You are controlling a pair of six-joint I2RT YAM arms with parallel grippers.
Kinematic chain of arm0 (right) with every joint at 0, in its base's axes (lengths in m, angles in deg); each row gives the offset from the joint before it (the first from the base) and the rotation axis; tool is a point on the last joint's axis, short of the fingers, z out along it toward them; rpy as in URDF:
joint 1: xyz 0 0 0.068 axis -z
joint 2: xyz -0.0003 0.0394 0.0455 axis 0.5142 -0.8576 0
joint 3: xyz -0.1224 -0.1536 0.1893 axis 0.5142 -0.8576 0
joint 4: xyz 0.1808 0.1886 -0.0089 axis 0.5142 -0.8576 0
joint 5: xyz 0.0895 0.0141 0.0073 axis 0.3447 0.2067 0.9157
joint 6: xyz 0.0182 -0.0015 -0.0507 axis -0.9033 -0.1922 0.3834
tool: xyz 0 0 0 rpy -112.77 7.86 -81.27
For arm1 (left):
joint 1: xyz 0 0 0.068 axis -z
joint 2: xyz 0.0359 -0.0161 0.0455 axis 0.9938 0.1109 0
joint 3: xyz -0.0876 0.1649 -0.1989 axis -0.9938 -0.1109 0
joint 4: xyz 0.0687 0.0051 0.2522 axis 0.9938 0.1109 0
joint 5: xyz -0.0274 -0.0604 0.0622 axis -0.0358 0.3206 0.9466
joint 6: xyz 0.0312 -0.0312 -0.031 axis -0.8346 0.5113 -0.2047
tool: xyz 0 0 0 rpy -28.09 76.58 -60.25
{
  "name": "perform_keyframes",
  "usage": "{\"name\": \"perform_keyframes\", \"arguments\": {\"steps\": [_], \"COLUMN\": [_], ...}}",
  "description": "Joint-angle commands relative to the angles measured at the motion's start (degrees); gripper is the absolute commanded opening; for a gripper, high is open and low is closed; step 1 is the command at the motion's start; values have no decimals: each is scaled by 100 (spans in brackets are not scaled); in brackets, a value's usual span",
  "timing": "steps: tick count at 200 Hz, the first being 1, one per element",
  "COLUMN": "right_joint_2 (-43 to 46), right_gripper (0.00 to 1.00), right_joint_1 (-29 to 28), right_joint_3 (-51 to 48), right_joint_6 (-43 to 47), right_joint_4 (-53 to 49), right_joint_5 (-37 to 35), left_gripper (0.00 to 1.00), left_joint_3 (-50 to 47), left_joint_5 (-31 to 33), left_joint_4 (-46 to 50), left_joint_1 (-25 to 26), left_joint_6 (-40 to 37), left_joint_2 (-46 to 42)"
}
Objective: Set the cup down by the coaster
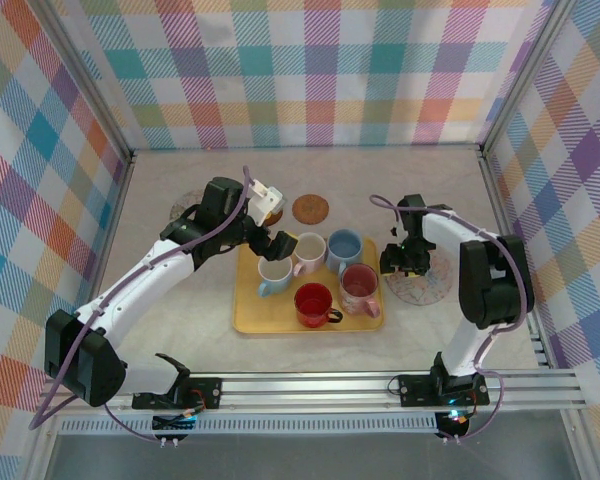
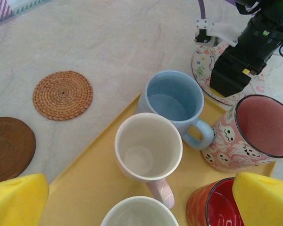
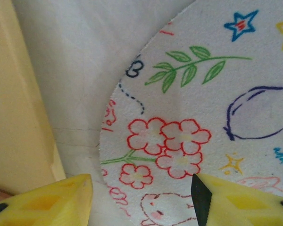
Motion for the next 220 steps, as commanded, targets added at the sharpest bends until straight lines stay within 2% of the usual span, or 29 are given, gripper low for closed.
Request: {"name": "perform_keyframes", "arguments": {"steps": [1, 57, 129, 139, 172, 220], "right_joint_2": [-246, -482, -342, -326, -139, -57], "right_gripper": [58, 56, 36, 36, 52, 62], "right_joint_1": [-145, -266, -266, -266, -283, -463], "right_joint_3": [150, 140, 104, 113, 16, -87], "right_joint_6": [42, -8, -5, -5, -8, -88], "right_joint_4": [-153, -133, -41, -45, 43, -27], "right_joint_5": [-272, -605, -708, -679, -394, -540], "left_gripper": [100, 100, 100, 100, 100, 100], "left_joint_3": [-53, -101, -66, -62, -156, -254], "left_joint_5": [-17, 10, 8, 3, 21, 128], "left_joint_4": [-229, -326, -405, -396, -396, -404], "left_joint_1": [92, 98, 99, 96, 100, 100], "left_joint_6": [26, 39, 37, 39, 38, 39], "left_joint_2": [58, 144, 257, 252, 134, -29]}}
